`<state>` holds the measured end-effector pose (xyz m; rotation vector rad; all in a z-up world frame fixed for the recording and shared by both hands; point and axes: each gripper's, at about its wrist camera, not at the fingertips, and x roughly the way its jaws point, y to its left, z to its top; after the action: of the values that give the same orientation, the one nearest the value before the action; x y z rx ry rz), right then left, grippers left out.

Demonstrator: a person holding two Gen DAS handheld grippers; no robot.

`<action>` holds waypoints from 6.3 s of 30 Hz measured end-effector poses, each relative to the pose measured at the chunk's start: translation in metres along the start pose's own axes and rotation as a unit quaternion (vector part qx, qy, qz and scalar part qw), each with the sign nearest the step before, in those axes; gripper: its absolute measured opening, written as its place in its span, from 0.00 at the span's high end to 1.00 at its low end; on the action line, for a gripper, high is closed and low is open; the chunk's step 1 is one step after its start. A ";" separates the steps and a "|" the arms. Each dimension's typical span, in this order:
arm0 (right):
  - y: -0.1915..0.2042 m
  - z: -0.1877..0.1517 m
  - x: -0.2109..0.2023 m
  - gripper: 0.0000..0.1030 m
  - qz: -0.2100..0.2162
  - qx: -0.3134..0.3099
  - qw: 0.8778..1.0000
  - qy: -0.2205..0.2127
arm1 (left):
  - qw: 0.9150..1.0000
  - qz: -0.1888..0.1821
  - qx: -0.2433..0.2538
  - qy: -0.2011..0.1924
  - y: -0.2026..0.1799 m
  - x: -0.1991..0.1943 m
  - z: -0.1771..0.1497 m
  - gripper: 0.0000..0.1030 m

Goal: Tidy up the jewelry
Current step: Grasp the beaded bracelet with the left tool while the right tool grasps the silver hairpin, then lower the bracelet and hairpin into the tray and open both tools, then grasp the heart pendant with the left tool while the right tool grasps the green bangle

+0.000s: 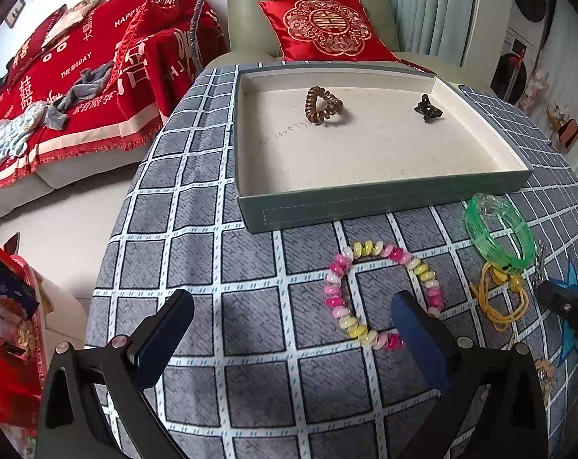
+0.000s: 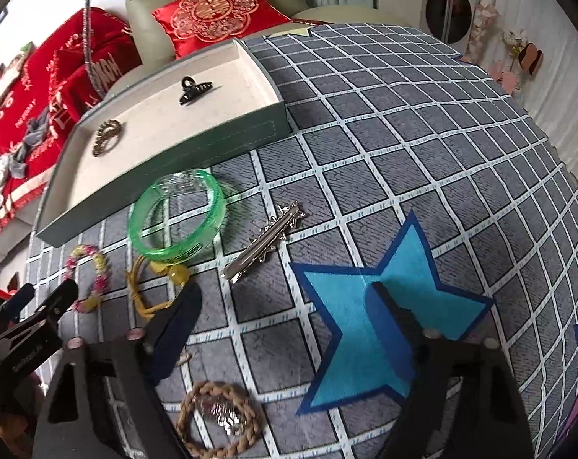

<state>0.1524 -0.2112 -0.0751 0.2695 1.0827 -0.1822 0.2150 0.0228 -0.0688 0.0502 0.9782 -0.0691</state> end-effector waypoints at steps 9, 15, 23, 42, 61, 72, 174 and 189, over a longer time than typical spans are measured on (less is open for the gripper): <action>0.022 0.010 0.012 0.29 -0.043 -0.035 0.998 -0.006 | 1.000 -0.009 0.010 0.009 -0.010 0.008 0.002 0.00; 0.026 0.009 0.008 0.66 -0.040 -0.055 0.998 -0.012 | 0.999 -0.037 0.036 0.003 -0.023 0.001 0.002 0.26; 0.011 0.004 0.001 0.85 -0.003 -0.045 0.999 -0.010 | 0.996 -0.069 0.061 -0.001 -0.032 -0.007 -0.001 0.77; -0.002 0.002 -0.060 0.85 0.098 -0.040 0.992 -0.073 | 0.990 -0.123 0.012 -0.070 -0.005 -0.073 0.015 0.77; 0.036 0.084 -0.064 0.85 0.124 -0.097 0.983 -0.093 | 0.989 -0.135 -0.024 -0.063 0.009 -0.046 0.088 0.77; 0.059 0.134 -0.004 0.85 0.121 -0.113 0.985 -0.047 | 0.993 -0.121 0.012 -0.001 -0.015 0.011 0.130 0.77; -0.022 0.008 -0.024 0.13 0.116 0.001 0.993 0.008 | 0.966 -0.097 0.236 -0.028 -0.059 -0.036 -0.041 0.00; 0.014 0.042 0.014 0.19 0.081 -0.044 0.995 0.025 | 0.963 -0.119 0.240 -0.020 -0.078 -0.032 -0.037 0.11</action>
<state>0.1981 -0.2108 -0.0673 0.2815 1.1100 0.0171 0.1608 -0.0512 -0.0639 0.3753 0.9044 -0.5274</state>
